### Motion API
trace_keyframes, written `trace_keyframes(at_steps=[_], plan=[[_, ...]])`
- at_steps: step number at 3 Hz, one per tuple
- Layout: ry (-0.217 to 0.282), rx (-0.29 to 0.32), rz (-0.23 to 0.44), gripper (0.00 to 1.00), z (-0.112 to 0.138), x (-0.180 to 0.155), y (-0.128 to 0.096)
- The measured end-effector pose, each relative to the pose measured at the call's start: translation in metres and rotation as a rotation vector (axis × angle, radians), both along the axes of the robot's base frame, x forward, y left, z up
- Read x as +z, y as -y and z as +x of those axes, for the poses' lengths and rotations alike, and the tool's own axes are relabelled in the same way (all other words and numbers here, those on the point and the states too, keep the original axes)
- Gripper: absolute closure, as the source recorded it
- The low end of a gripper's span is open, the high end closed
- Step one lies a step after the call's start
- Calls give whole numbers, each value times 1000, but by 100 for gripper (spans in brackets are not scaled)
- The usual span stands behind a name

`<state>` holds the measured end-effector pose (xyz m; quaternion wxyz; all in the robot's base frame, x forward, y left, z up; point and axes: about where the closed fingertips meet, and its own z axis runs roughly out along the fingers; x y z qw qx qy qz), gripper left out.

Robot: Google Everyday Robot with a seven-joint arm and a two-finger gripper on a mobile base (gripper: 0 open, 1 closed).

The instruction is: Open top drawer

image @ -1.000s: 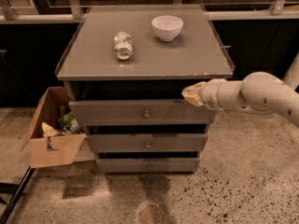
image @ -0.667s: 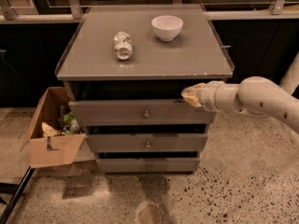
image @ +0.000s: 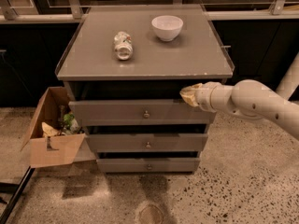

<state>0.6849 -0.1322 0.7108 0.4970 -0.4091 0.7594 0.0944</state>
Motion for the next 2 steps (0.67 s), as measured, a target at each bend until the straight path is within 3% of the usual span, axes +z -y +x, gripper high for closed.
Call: trace_keyframes(at_steps=[1,2], plan=[[1,0,-23,100,32,-16,-9],[-10,-7,-29,100,34,-21,-12]])
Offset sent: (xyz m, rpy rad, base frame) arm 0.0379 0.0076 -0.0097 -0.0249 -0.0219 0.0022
